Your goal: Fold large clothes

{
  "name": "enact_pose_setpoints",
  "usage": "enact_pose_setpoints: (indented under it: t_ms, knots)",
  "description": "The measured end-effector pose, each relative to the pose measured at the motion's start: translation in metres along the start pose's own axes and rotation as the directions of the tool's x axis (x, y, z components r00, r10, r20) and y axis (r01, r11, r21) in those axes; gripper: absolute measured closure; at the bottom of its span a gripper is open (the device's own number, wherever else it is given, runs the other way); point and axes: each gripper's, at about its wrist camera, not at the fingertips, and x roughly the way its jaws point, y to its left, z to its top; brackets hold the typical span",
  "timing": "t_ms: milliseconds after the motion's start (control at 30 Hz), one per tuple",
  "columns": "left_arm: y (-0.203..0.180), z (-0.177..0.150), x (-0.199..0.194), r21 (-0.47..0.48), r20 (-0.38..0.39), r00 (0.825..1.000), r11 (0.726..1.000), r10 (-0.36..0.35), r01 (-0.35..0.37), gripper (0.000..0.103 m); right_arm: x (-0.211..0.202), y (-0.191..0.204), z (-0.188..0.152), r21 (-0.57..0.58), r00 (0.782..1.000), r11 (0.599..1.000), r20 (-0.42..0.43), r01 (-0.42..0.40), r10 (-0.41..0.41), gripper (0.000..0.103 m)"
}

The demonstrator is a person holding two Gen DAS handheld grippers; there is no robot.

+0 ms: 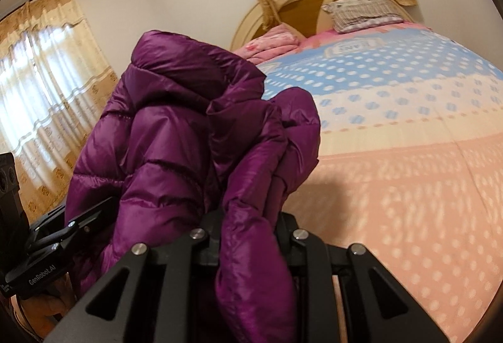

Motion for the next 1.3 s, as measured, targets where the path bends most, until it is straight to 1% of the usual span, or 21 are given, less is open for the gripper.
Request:
enact_pose_setpoints:
  t_ms: [133,467,1067,1300]
  knots:
    - [0.014,-0.005,-0.006,-0.02,0.003,1.0,1.0,0.021,-0.021,0.069,0.014,0.012,0.004,-0.026,1.0,1.0,-0.018,-0.014,0.014,0.079]
    - [0.04,-0.018,-0.011,-0.067,-0.002,0.998,0.996,0.061,-0.061,0.069,0.037,0.035,0.003,-0.076,0.998,0.996,-0.06,-0.041,0.037,0.079]
    - [0.079,-0.043,-0.009,-0.134,-0.052,0.993,0.985,0.104,-0.11,0.069,0.077,0.069,-0.007,-0.137,0.987,0.988,-0.151,-0.069,0.048,0.079]
    - [0.095,-0.053,-0.002,-0.156,-0.086,0.99,0.98,0.11,-0.122,0.069,0.091,0.076,-0.016,-0.133,0.982,0.988,-0.182,-0.073,0.048,0.079]
